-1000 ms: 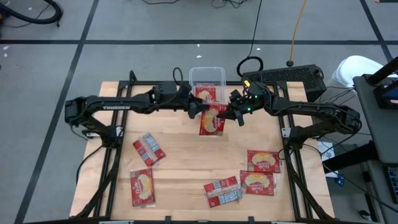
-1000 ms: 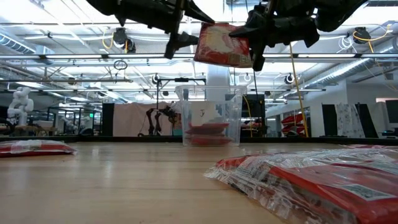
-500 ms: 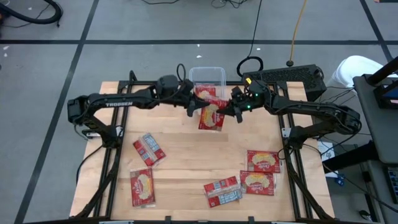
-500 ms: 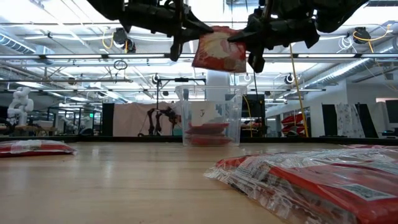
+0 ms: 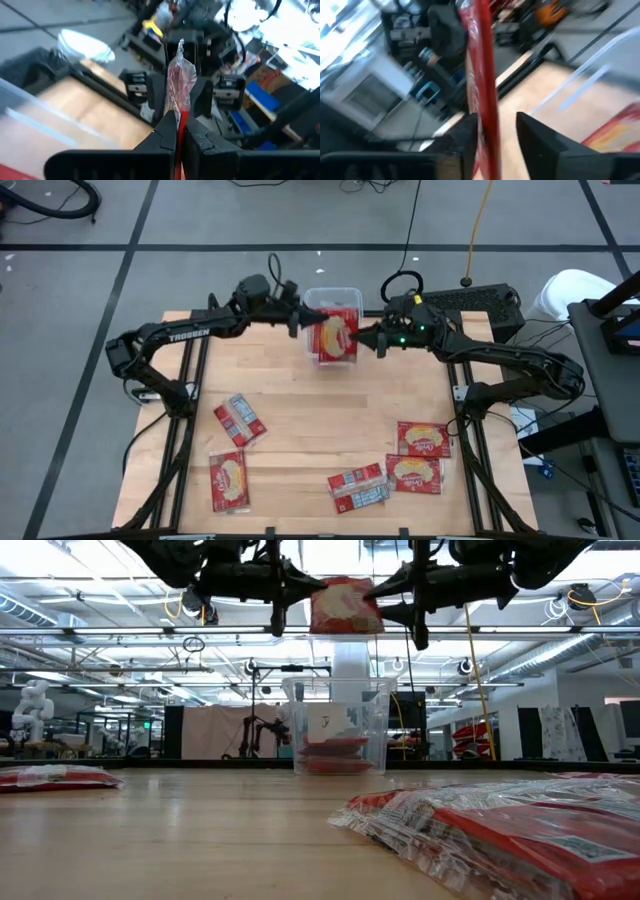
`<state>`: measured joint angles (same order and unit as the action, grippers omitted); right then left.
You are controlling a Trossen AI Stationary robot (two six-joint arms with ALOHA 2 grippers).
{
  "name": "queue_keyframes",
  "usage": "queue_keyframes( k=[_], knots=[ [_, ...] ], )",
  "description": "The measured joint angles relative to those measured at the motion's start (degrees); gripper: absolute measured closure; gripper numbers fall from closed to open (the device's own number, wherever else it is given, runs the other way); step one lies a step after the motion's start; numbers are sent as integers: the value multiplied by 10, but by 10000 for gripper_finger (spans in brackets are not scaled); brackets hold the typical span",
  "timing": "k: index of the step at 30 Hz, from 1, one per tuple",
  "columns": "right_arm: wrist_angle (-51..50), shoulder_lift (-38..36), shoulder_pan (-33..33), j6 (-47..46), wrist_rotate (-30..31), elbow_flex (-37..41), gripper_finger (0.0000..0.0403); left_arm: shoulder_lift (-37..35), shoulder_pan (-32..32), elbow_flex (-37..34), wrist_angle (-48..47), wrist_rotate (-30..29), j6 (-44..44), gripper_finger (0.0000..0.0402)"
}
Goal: Sort popcorn bags into baskets
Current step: Put the red popcorn bag into the transparent container
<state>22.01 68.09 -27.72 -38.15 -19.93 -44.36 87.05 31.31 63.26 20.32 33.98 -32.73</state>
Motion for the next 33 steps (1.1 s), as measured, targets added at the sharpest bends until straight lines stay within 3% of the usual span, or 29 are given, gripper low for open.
queue_keyframes(
  k=[6, 13, 33],
  knots=[
    [-25, -31, -30, 0, 78, 0, 226, 0, 64, 0, 26, 16, 8, 396],
    [-38, -54, -42, 1, 96, 0, 224, 0, 109, 0, 23, 17, 56, 397],
    [-92, -57, -6, -17, 94, 0, 229, 110, 95, -1, 49, 17, 77, 394]
  ],
)
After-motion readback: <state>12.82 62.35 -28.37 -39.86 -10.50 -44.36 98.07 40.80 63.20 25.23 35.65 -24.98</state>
